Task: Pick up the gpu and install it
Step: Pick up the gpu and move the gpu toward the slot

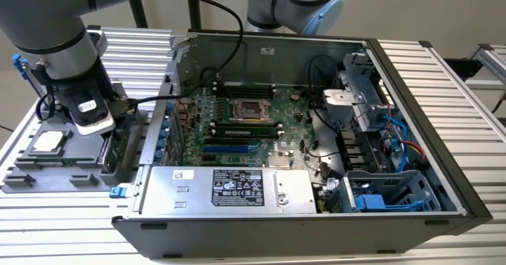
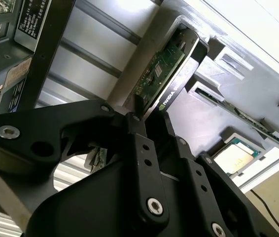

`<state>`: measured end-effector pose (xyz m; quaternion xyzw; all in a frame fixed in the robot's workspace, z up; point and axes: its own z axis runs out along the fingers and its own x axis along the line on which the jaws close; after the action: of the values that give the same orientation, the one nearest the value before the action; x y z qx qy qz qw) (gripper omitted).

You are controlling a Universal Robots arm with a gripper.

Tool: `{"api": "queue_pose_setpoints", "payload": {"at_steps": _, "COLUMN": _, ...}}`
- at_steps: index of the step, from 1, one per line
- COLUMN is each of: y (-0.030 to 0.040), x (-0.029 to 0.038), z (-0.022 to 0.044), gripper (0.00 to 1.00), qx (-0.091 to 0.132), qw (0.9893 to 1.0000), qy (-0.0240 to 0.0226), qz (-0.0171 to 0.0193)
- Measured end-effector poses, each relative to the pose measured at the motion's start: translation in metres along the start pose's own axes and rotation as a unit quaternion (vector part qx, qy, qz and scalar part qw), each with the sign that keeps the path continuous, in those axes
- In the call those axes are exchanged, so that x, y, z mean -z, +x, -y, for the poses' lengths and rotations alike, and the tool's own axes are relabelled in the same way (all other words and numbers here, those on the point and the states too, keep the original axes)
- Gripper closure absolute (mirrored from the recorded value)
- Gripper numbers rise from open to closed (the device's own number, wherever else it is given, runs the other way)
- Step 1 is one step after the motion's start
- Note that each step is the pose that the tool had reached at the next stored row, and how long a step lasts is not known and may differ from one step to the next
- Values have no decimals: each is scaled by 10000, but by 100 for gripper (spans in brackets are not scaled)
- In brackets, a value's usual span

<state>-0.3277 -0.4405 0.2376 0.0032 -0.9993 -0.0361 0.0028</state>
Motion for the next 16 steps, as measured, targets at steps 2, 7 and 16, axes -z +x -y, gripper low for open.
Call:
{"api": "queue_pose_setpoints", "payload": {"at_steps": 2, "y": 0, "x": 0, "z": 0, "gripper": 100, "qx": 0, "qw": 10000, "qy": 0, "qz": 0}}
{"api": "queue_pose_setpoints", "payload": {"at_steps": 7, "y": 0, "x": 0, "z": 0, "gripper": 100, "qx": 1, "qw": 10000, "qy": 0, "qz": 0}}
{"api": "queue_pose_setpoints", "payload": {"at_steps": 16, "y": 0, "x": 0, "z": 0, "gripper": 100, "qx": 5, "qw": 10000, "qy": 0, "qz": -1}}
